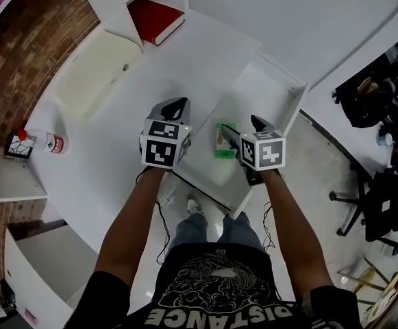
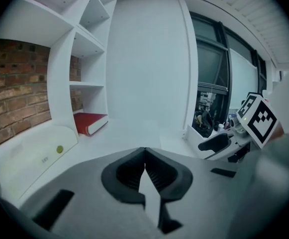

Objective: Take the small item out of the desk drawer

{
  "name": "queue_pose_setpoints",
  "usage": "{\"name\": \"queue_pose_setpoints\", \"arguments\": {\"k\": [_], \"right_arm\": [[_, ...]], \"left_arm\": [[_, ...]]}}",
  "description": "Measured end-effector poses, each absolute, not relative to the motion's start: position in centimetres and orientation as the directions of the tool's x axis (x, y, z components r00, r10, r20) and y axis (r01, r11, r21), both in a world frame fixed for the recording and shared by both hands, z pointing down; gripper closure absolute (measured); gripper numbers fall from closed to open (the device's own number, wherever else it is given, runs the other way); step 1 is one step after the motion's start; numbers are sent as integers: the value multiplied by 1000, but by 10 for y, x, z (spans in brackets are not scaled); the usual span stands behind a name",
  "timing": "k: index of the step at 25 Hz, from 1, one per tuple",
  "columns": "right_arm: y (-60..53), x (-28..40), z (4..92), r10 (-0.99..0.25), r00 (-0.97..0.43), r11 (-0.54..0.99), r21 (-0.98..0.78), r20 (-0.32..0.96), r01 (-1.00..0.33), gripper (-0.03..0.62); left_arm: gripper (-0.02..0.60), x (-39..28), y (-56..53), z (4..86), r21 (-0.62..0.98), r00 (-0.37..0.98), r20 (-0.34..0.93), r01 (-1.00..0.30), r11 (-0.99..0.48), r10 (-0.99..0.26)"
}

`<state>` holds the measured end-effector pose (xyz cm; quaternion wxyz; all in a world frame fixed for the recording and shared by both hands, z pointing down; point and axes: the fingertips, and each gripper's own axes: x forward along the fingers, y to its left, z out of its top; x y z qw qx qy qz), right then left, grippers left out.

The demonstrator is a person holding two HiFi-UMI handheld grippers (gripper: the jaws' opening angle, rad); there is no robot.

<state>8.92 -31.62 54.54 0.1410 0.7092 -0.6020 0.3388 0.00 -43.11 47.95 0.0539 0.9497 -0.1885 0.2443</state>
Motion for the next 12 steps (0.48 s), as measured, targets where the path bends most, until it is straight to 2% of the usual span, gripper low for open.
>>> {"name": "queue_pose_setpoints", "arguments": {"k": [12], "right_arm": [[-308,70,633,-630,110,-376,-179,769,-909,181]], "left_arm": [[578,17,-430,528,72,839,515,-243,-967,-172]]}}
